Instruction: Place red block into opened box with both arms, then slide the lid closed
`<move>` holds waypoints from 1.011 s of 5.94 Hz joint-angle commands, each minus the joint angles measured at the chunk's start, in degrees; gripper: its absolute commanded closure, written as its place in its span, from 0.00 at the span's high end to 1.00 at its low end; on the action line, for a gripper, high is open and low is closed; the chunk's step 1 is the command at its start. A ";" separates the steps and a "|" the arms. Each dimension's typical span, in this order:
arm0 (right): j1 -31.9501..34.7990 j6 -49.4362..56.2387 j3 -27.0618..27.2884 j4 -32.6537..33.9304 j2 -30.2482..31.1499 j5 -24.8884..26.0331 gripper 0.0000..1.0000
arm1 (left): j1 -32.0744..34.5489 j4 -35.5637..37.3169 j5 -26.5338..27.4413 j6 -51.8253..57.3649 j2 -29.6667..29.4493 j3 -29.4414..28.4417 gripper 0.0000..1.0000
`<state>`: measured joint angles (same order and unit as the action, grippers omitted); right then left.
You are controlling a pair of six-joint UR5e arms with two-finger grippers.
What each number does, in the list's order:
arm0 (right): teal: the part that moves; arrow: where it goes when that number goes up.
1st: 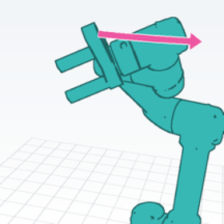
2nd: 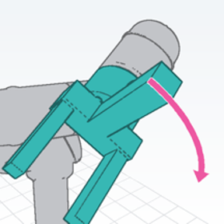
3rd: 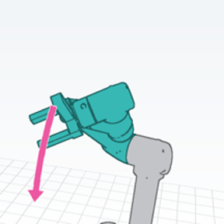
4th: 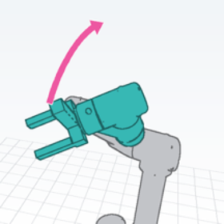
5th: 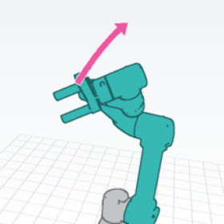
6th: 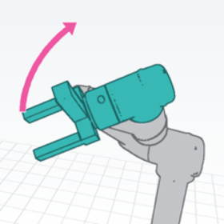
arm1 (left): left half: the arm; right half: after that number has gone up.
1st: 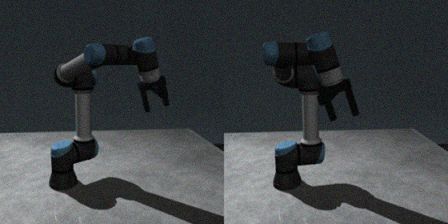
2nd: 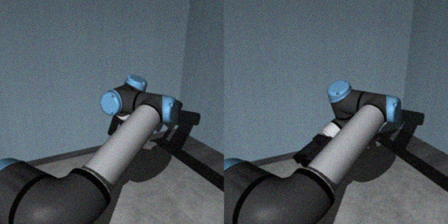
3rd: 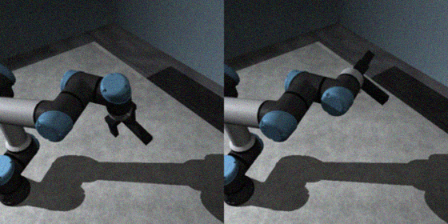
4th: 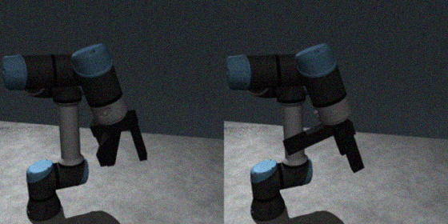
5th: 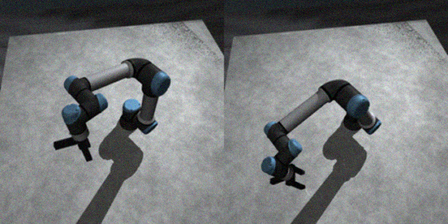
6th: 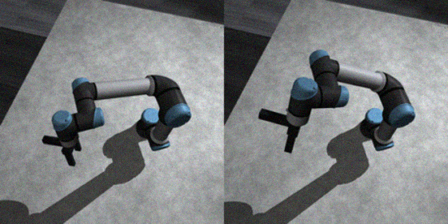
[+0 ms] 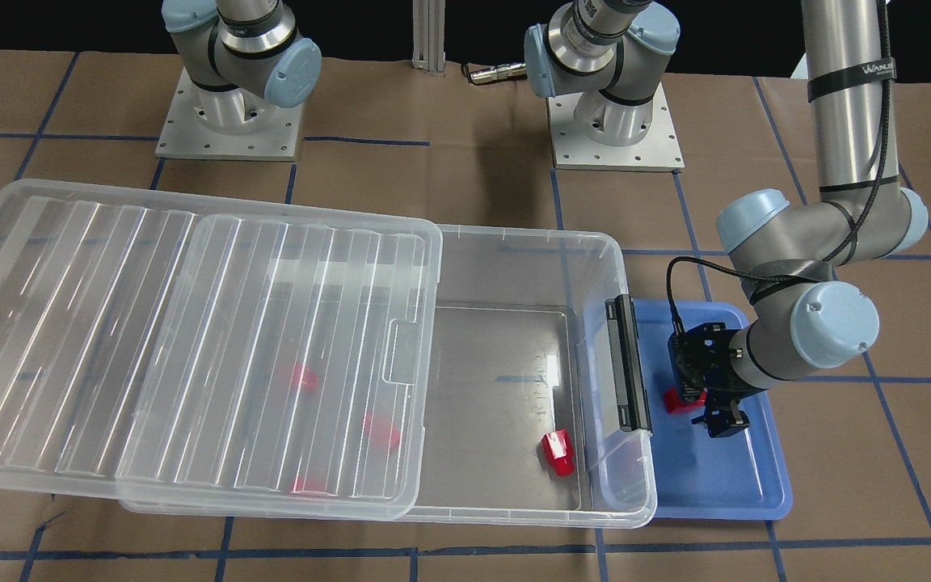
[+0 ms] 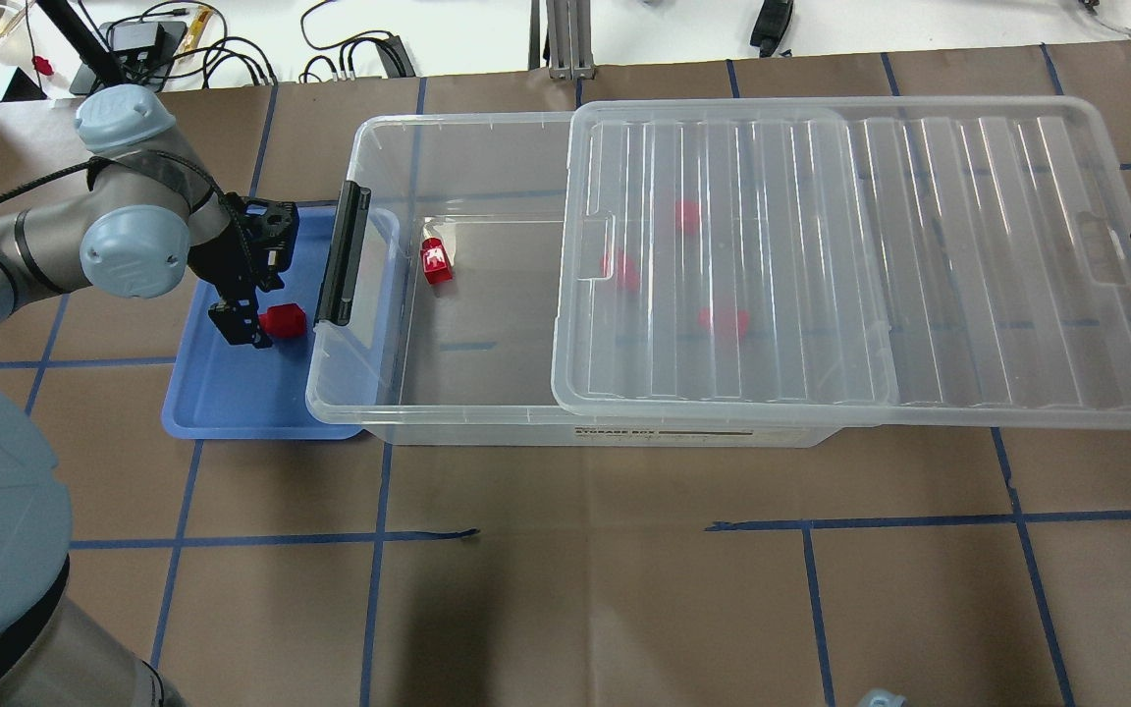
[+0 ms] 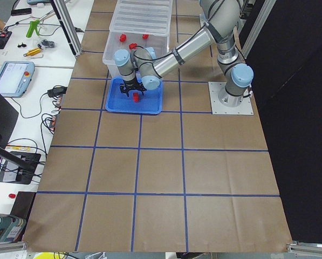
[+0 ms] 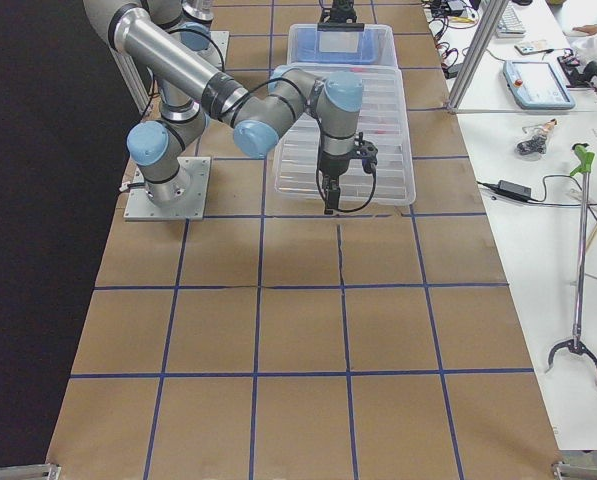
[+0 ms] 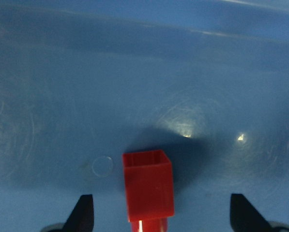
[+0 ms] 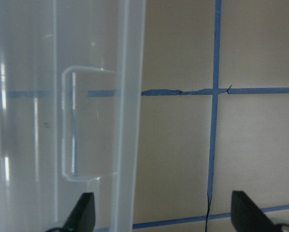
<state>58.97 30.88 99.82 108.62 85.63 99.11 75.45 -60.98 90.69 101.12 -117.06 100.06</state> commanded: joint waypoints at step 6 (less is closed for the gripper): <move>28.10 -38.16 -13.77 -23.98 5.07 -11.14 1.00 | 0.66 1.84 0.01 -0.92 1.55 -0.38 0.02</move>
<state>83.98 -5.53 86.57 84.98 90.74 88.32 75.75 -58.57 90.58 100.26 -116.67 100.67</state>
